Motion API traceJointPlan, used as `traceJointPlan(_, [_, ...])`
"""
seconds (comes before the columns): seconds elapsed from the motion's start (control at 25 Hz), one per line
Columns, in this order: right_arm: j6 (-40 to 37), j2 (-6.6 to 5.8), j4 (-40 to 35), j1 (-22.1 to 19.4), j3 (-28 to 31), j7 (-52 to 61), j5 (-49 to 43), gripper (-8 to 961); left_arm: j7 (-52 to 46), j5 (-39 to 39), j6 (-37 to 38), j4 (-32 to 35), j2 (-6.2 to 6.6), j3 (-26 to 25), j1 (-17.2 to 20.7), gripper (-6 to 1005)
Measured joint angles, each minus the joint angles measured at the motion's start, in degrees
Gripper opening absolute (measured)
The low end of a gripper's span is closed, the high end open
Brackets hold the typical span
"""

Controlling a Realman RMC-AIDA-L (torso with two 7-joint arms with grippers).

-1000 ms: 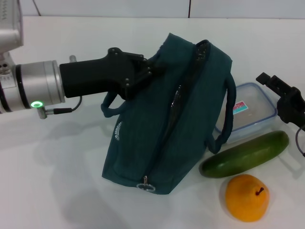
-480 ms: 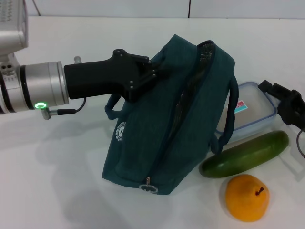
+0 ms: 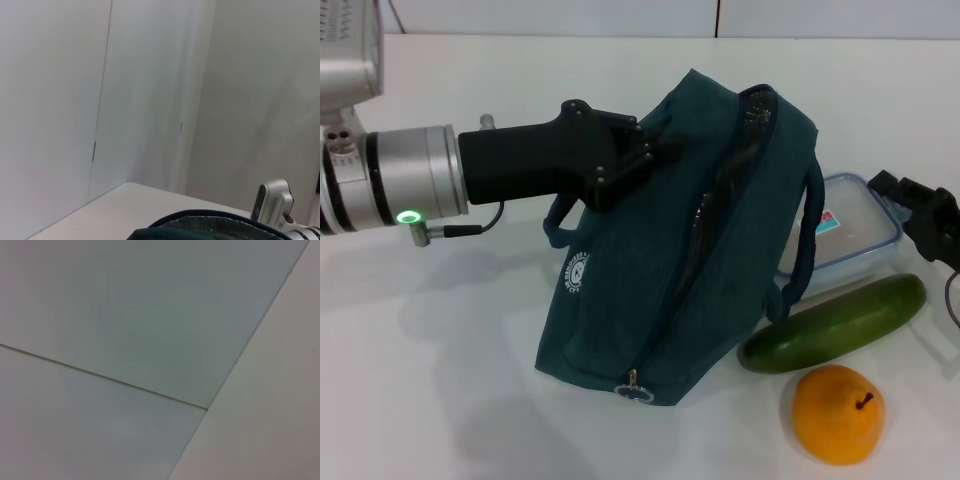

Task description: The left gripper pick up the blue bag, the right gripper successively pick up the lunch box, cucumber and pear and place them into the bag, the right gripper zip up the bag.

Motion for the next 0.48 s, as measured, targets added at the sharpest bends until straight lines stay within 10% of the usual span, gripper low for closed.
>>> traceJointPlan(0.48, [-2.17,0.01,-1.45,-1.16,0.07,-9.53,0.11,118,0.52,0.02,-0.19,0.27,0.08,0.0,-0.26,51])
